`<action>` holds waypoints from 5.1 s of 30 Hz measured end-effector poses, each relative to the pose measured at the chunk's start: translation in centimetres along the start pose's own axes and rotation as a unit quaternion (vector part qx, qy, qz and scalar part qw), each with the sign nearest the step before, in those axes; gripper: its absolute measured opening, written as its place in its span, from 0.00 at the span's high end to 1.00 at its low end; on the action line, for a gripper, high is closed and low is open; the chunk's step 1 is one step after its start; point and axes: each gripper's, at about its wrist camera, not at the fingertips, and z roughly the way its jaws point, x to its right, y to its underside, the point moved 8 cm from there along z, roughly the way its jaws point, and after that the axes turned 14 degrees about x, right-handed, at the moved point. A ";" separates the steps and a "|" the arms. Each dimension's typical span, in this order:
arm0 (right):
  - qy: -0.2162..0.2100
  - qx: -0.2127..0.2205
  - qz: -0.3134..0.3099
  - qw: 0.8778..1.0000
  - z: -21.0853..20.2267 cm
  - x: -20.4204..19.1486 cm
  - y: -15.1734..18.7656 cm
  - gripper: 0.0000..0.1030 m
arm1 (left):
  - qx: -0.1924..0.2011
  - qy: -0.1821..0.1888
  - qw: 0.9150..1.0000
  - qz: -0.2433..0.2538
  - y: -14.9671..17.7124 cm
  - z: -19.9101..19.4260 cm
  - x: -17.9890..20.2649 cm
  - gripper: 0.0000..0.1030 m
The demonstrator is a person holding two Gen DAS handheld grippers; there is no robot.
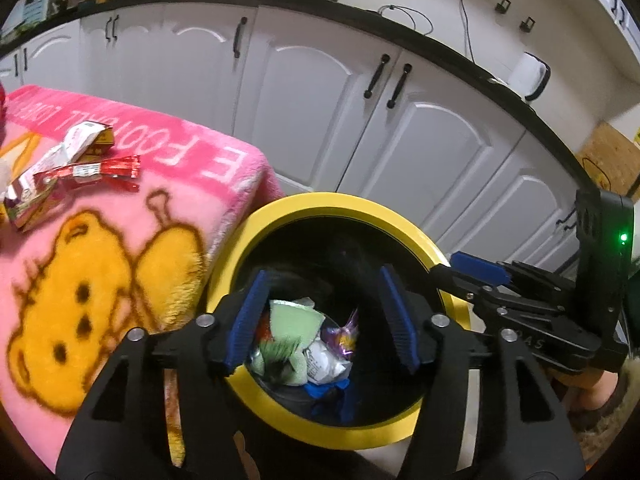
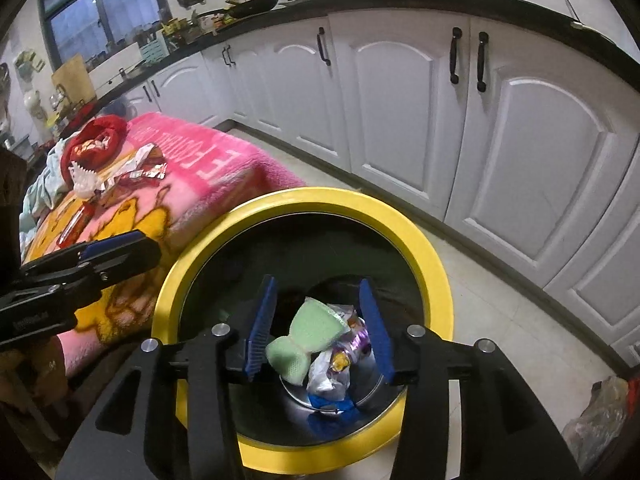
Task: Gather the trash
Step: 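Open both tools to drop the wrapper and packet into the bin, then move both tools back over the blanket toward the remaining trash, then grasp the white mesh bundle with the left tool while the right tool grasps the yellow-purple snack packet, then carry the mesh bundle and snack packet in both tools over the yellow bin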
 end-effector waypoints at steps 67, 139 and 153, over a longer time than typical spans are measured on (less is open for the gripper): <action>-0.182 0.033 -0.200 0.962 6.5 -27.2 -6.4 0.39 | 0.158 -0.179 0.956 -0.171 -9.0 -14.9 -26.1 0.11; -0.242 -0.076 -0.202 0.946 15.3 -30.1 -3.0 0.88 | 0.142 -0.122 0.964 -0.191 -9.1 -16.7 -24.9 0.85; -0.226 -0.030 -0.163 0.960 9.1 -25.3 -4.5 0.90 | 0.139 -0.112 0.971 -0.158 -8.5 -15.8 -20.7 0.85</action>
